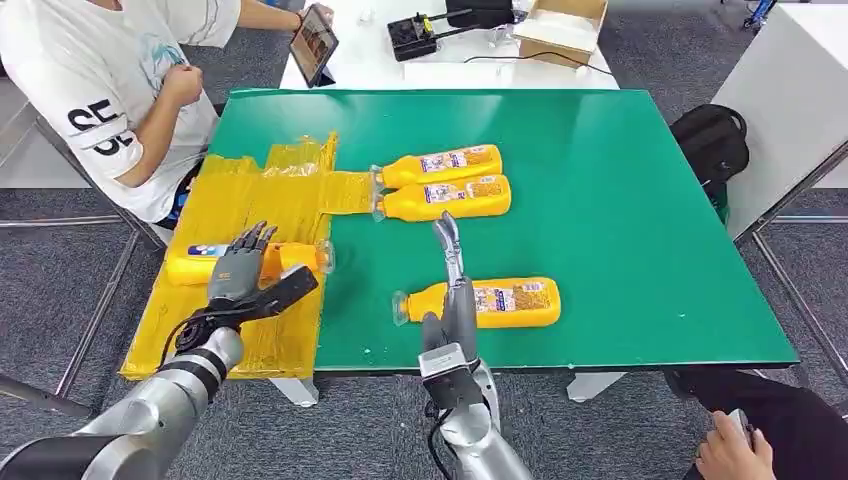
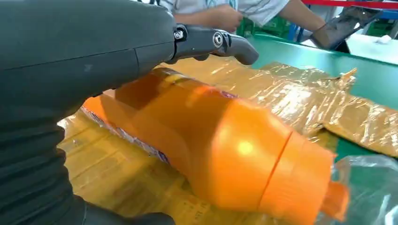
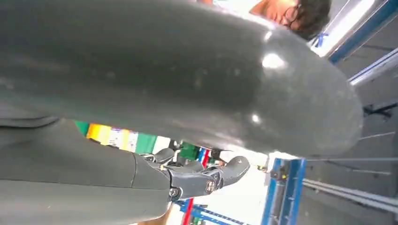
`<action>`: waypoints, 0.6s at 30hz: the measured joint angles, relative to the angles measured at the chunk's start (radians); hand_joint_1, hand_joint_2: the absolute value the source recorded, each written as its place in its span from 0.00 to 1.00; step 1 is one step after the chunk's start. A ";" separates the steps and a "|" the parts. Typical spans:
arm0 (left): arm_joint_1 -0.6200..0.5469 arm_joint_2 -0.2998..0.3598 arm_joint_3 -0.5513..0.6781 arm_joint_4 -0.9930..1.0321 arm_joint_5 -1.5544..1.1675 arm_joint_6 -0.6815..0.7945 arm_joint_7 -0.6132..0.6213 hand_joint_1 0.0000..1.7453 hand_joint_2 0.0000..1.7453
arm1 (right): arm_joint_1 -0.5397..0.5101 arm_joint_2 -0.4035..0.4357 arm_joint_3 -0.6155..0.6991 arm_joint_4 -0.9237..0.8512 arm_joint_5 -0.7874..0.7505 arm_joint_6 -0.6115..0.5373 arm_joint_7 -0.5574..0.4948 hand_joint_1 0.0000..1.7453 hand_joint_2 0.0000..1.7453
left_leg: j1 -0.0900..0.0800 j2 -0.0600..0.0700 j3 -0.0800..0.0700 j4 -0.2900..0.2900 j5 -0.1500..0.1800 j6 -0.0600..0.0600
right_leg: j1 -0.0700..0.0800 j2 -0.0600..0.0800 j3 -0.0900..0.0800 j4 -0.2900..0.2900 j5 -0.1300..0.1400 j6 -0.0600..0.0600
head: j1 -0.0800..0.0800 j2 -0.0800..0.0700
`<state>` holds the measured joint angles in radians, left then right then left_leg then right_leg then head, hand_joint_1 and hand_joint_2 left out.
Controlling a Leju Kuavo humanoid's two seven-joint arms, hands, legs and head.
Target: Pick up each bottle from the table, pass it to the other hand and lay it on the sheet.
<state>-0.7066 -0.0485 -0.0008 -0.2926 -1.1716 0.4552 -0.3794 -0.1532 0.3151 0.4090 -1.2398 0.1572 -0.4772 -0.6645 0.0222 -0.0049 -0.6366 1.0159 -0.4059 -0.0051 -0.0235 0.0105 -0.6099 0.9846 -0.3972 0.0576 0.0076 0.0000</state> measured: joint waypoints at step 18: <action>-0.013 -0.076 0.293 -0.091 0.510 -0.580 -0.317 0.00 1.00 | -0.010 0.019 -0.087 0.073 0.022 0.073 0.000 0.00 0.00 | 0.000 -0.002 0.002 0.000 0.001 0.001 | 0.000 -0.002 0.002 0.000 0.001 0.000 | 0.000 0.000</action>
<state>-0.7193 -0.1244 0.2923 -0.3838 -0.6613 -0.1252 -0.6966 -0.1636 0.3338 0.3223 -1.1673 0.1789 -0.4040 -0.6645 0.0220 -0.0069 -0.6349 1.0159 -0.4049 -0.0046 -0.0236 0.0088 -0.6084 0.9847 -0.3966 0.0579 0.0072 0.0000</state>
